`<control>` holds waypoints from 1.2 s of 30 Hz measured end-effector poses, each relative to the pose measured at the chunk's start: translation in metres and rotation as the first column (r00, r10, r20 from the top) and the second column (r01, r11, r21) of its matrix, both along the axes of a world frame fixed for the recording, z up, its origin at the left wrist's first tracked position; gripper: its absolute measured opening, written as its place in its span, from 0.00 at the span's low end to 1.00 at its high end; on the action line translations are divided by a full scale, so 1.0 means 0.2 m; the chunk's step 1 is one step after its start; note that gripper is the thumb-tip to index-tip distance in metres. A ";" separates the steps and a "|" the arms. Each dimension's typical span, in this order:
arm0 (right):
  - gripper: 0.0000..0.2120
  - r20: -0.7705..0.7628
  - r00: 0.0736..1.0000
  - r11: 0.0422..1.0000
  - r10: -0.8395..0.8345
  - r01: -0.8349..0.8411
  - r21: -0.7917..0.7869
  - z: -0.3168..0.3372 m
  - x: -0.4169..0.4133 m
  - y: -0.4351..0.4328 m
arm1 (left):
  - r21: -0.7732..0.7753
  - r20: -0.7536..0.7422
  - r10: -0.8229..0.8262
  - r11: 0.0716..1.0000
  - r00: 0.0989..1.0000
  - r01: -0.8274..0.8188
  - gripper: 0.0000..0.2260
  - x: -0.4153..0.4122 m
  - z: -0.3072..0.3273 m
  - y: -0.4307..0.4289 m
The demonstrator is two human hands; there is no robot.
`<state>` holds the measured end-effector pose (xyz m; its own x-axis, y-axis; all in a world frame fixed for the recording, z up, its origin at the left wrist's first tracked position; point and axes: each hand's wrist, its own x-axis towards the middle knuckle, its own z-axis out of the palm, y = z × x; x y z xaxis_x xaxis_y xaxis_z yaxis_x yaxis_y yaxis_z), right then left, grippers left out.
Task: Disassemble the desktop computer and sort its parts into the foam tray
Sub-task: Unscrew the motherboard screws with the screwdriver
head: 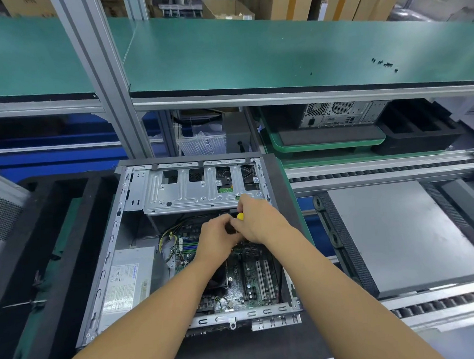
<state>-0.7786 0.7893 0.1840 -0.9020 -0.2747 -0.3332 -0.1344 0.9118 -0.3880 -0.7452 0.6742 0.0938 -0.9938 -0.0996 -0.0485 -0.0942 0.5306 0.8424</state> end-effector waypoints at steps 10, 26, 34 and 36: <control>0.03 -0.059 0.995 0.996 0.082 -0.080 0.026 0.01 -0.02 0.00 | 0.039 0.006 -0.104 0.994 0.995 0.103 0.08 0.00 -0.01 -0.06; 0.07 0.010 0.997 0.996 0.079 -0.079 0.031 0.05 0.00 -0.02 | 0.024 0.025 -0.157 0.987 0.987 0.157 0.09 -0.01 -0.01 -0.07; 0.11 -0.043 0.999 0.996 -0.023 0.026 0.088 0.03 -0.01 -0.03 | 0.020 -0.036 -0.093 0.995 0.995 0.094 0.14 -0.03 -0.02 -0.04; 0.07 -0.067 0.997 0.989 -0.025 0.034 0.143 0.02 -0.01 -0.04 | 0.030 -0.032 -0.129 0.991 0.991 0.130 0.13 -0.03 -0.02 -0.05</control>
